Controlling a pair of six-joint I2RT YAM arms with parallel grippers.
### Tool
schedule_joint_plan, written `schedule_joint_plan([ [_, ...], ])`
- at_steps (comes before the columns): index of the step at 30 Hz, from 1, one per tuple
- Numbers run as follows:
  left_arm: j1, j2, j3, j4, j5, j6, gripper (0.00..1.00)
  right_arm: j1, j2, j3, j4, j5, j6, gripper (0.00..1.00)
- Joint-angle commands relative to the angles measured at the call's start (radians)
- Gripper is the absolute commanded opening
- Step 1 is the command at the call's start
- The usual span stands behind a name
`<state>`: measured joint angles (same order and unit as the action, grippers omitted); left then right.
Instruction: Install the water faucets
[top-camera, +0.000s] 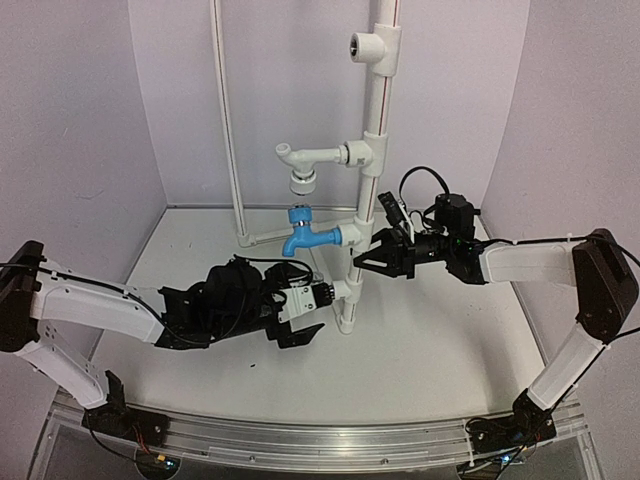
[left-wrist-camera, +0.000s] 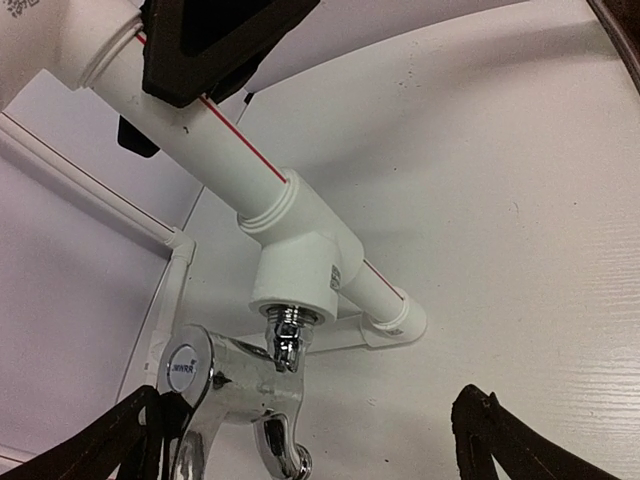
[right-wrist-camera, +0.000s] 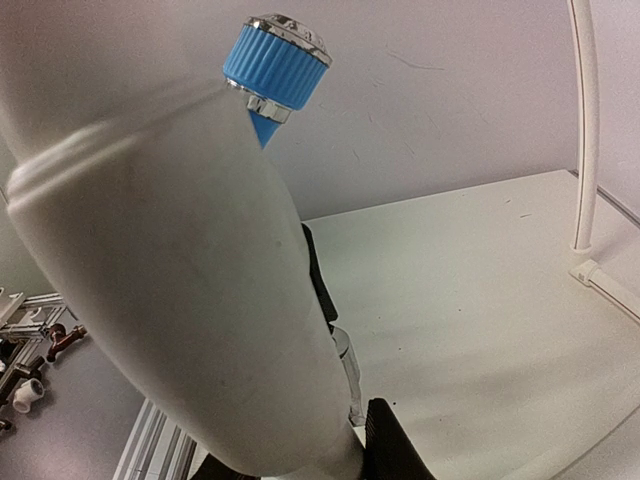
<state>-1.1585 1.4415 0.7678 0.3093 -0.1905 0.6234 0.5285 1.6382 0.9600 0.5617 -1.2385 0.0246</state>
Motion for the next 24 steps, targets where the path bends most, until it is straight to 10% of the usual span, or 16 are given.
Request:
schedule_joint_plan([
  [1, 0.01, 0.037, 0.074, -0.025, 0.007, -0.039, 1.0, 0.001, -0.005, 0.027, -0.047, -0.056, 0.196, 0.0],
  [24, 0.03, 0.025, 0.148, -0.154, 0.224, -0.042, 0.86, 0.0, 0.017, 0.045, -0.047, -0.045, 0.196, 0.0],
])
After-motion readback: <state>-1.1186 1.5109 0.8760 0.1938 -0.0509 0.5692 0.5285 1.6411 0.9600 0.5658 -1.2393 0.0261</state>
